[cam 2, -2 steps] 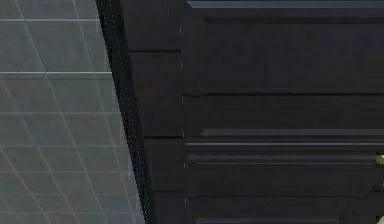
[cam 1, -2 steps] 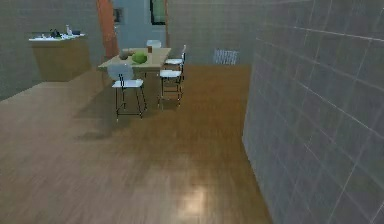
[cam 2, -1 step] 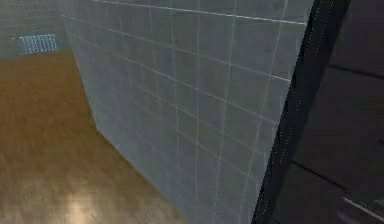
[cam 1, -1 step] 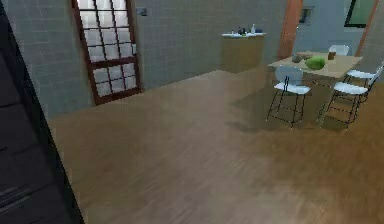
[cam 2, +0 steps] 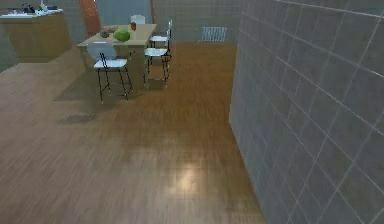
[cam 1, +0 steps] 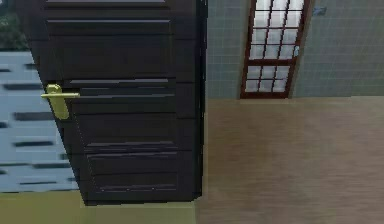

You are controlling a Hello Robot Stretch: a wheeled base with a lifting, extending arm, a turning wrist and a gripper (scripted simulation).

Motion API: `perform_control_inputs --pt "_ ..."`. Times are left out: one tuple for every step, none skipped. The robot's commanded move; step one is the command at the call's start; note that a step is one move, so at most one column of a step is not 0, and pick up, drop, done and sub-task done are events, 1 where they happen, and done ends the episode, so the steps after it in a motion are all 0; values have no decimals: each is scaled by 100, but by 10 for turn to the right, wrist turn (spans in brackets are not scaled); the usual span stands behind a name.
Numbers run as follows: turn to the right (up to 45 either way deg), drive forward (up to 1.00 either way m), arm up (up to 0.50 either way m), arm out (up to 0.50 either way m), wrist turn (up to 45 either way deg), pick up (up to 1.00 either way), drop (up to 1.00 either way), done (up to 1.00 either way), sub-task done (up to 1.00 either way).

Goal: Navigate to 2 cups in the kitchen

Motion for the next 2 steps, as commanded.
perform_control_inputs --pt "0 15 0 0 0 0 0 0 0" --pt "450 0 0 0 0 0 0 0 0"
